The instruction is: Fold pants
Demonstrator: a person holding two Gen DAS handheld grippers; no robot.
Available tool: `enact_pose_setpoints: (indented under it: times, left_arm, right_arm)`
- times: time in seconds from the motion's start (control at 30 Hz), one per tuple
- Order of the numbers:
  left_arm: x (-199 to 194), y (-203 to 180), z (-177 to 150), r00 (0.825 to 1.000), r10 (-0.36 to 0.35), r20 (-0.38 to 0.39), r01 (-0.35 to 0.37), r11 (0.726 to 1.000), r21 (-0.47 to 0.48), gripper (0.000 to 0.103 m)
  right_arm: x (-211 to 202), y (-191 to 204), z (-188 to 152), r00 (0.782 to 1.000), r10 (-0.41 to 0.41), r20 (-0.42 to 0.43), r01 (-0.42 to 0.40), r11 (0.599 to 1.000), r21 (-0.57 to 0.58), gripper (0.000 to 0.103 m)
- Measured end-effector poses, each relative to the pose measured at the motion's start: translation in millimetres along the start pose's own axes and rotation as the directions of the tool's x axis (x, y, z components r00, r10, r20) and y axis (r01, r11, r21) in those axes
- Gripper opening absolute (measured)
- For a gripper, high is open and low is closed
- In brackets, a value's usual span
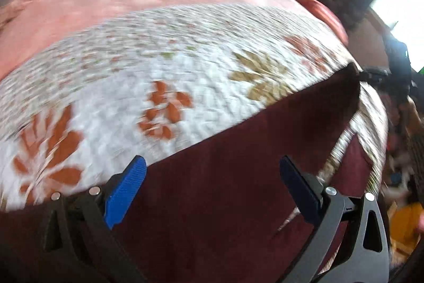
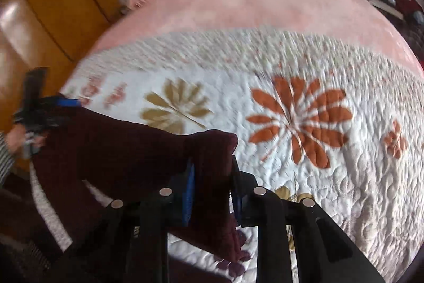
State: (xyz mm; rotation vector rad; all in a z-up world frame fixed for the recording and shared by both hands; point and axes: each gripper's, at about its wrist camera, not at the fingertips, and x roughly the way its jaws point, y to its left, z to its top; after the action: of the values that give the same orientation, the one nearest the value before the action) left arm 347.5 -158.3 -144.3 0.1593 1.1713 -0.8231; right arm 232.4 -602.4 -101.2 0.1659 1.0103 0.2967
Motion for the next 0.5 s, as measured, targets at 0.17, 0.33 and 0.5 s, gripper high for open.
enact_pose_setpoints:
  times: [0.17,0.33,0.5]
  left_arm:
    - [29.1,-9.5,28.2,0.99,-0.108,-0.093,0.12,0.984,0.131,0.1]
    - [59.0,-18.0,46.6,0.937,-0.264,-0.227,0.301,0.942,0.149,0.1]
    - [84.1,-24.7,47.5,0.866,-0.339,-0.367,0.405,0.906,0.121,0.1]
  right_arm:
    - [-34.5,16.3,0.4,0.997,0.052,0.062,-0.049,0.997,-0.06,0.024]
    - [-53.9,32.2,4.4,0.992,0.086,0.093,-0.075,0.99,-0.116,0.024]
    - [-75.7,40.2,7.1,0.985,0.114,0.131,-0.093,0.984,-0.154,0.024]
